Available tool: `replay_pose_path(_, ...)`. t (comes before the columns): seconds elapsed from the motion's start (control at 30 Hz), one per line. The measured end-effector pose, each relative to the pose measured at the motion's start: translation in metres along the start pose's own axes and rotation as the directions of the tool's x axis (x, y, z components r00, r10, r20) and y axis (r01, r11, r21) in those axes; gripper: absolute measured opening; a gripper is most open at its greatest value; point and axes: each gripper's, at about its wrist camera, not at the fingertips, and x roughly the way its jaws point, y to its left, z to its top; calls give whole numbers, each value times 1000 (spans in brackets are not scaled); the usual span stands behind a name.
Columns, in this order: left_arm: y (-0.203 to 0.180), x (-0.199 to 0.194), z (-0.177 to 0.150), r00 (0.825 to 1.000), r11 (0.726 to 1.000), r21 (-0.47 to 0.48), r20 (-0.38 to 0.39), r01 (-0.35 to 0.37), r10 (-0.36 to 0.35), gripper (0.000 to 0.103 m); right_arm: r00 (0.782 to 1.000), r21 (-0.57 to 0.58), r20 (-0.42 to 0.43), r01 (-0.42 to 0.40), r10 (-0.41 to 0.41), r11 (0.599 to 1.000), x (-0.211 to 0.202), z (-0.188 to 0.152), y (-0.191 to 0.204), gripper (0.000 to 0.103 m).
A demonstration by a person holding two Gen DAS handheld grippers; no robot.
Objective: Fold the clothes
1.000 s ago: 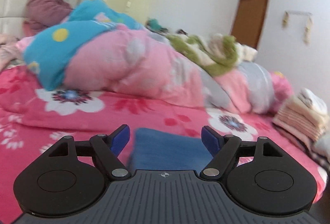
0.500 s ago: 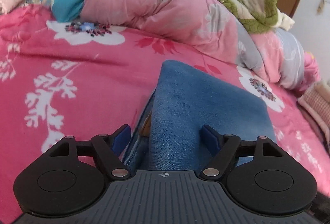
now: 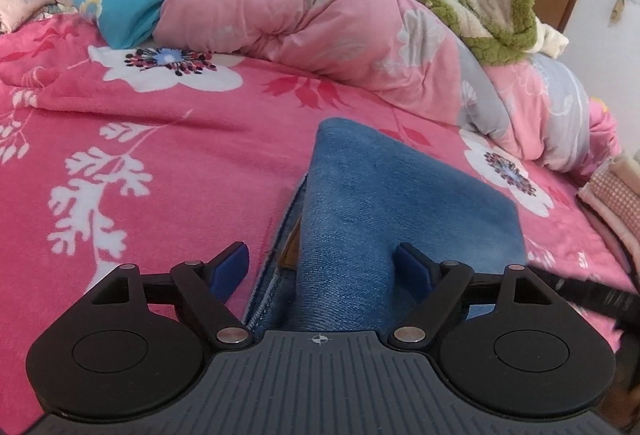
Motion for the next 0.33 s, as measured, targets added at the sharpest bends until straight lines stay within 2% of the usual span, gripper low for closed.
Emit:
replay_pose_path(0.13, 1, -1, 0, 1000, 1000, 19, 4, 12, -12, 81, 999, 16, 34, -28, 28, 999, -10, 32, 5, 32)
replay_pose_path(0.33, -5, -3, 1, 1000, 998, 70, 9, -4, 3, 82, 994, -53, -108, 20, -25, 998, 59, 40, 7, 29)
